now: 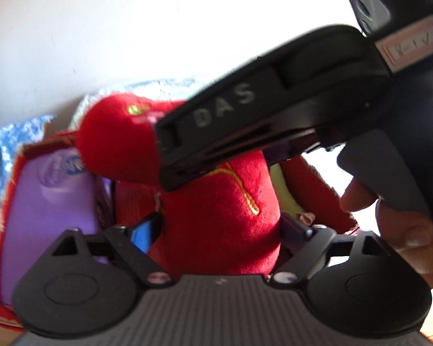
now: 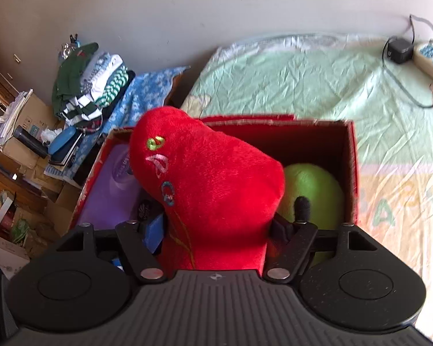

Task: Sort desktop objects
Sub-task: 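Lower the heart into the box and open the right tool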

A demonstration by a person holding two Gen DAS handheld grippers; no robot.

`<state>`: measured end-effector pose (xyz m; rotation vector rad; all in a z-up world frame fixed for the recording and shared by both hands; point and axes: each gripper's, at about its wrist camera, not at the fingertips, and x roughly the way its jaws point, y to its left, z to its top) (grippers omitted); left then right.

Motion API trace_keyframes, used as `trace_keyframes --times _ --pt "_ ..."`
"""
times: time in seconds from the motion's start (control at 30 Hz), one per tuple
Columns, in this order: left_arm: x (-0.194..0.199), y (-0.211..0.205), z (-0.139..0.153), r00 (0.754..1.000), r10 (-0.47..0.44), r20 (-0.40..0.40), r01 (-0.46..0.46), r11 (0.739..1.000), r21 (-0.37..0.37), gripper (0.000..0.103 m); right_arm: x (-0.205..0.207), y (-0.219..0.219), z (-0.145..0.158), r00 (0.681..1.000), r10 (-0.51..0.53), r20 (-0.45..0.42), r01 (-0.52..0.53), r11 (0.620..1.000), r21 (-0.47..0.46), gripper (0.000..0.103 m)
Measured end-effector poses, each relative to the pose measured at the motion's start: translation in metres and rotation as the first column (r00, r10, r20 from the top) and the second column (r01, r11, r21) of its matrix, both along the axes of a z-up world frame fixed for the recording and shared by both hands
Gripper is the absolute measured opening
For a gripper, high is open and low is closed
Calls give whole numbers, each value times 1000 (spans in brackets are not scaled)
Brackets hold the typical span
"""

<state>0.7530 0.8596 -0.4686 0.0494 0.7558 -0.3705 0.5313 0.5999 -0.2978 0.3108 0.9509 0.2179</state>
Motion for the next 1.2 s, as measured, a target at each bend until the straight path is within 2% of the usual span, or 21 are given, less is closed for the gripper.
trace_keyframes --times 0.1,0.2,0.33,0.4,0.47,0.53,0.57,0.6,0.67,0.73,0.87,1.0,1.13,1.2 --pt "-23 -4 12 1000 -2 19 2 1000 -2 88 -10 -5 9 997 -59 47 59 998 -12 86" --pt "-46 -8 24 999 -3 37 4 1000 -3 88 -19 -15 10 990 -130 56 129 991 27 86" --pt "-94 -21 45 997 -9 76 8 1000 7 88 -42 -37 14 961 -261 94 247 959 136 85" --pt "-116 -22 59 995 3 103 -3 1000 3 88 -57 -49 18 941 -320 112 293 934 204 79" --pt "-122 -15 78 991 22 130 -21 1000 -3 89 -71 -50 24 928 -344 141 315 929 195 77" --pt "-121 -1 90 986 62 153 -61 998 -15 89 -83 -44 30 917 -359 173 338 931 138 77" --pt "-107 7 94 984 87 154 -84 996 -21 90 -87 -40 31 914 -361 183 348 932 100 77" --pt "-88 16 97 982 112 151 -109 994 -27 103 -92 -36 32 912 -362 193 357 932 61 78" --pt "-19 52 80 974 167 152 -161 986 -53 103 -99 -29 31 911 -361 200 369 930 -4 78" --pt "-15 69 83 962 222 156 -215 975 -64 103 -105 -25 28 913 -358 198 372 927 -40 79" --pt "8 101 70 936 311 166 -303 950 -72 103 -114 -28 17 918 -365 156 374 927 -36 79" --pt "10 113 69 910 404 96 -392 911 -126 103 -116 -26 12 932 -337 135 348 935 -67 83" --pt "28 112 65 863 506 18 -504 861 -64 103 -118 -14 14 949 -282 138 299 947 -122 87" --pt "28 105 67 845 535 7 -535 844 -34 103 -122 -9 15 960 -246 136 265 952 -151 89"
